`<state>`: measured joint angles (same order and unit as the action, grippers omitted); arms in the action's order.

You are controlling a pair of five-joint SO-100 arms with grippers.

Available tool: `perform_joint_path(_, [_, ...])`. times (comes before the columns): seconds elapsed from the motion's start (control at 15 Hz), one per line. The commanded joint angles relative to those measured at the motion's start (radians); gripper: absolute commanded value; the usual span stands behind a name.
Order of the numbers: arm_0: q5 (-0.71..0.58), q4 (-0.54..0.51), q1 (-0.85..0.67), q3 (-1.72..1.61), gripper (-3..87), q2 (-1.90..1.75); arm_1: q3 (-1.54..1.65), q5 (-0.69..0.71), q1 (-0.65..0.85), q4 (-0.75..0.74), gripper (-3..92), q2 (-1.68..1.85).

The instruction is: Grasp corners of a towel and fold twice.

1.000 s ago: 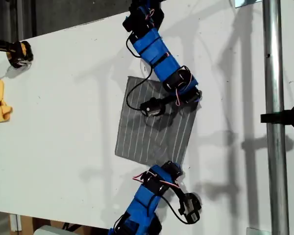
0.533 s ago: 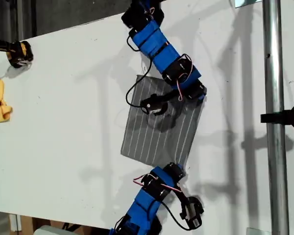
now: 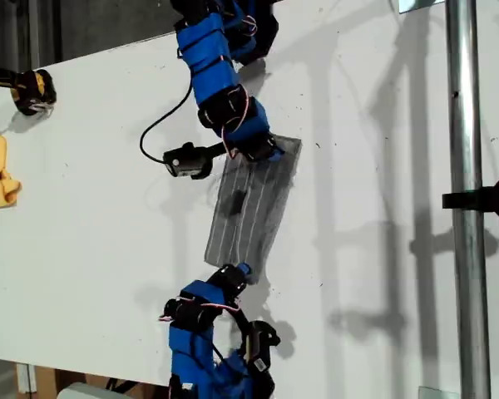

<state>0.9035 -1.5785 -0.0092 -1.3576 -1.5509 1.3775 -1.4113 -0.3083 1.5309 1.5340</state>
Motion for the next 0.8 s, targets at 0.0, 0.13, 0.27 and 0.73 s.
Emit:
perform_joint_path(0.0, [-0.117, 0.051, -0.137, 0.008, -1.0, -0.003, 0.115, 0.028, 0.091, -0.006, -0.2, 0.126])
perform_joint_path(0.13, [-0.207, 0.080, -0.238, 0.049, -1.0, 0.074, 0.235, 0.094, 0.210, -0.031, -0.2, 0.204])
perform_joint_path(0.27, [-0.270, 0.078, -0.311, 0.109, -1.0, 0.117, 0.302, 0.175, 0.324, -0.032, -0.2, 0.270])
perform_joint_path(0.73, [-0.377, 0.120, -0.448, 0.172, -1.0, 0.230, 0.434, 0.445, 0.606, -0.112, -0.2, 0.359])
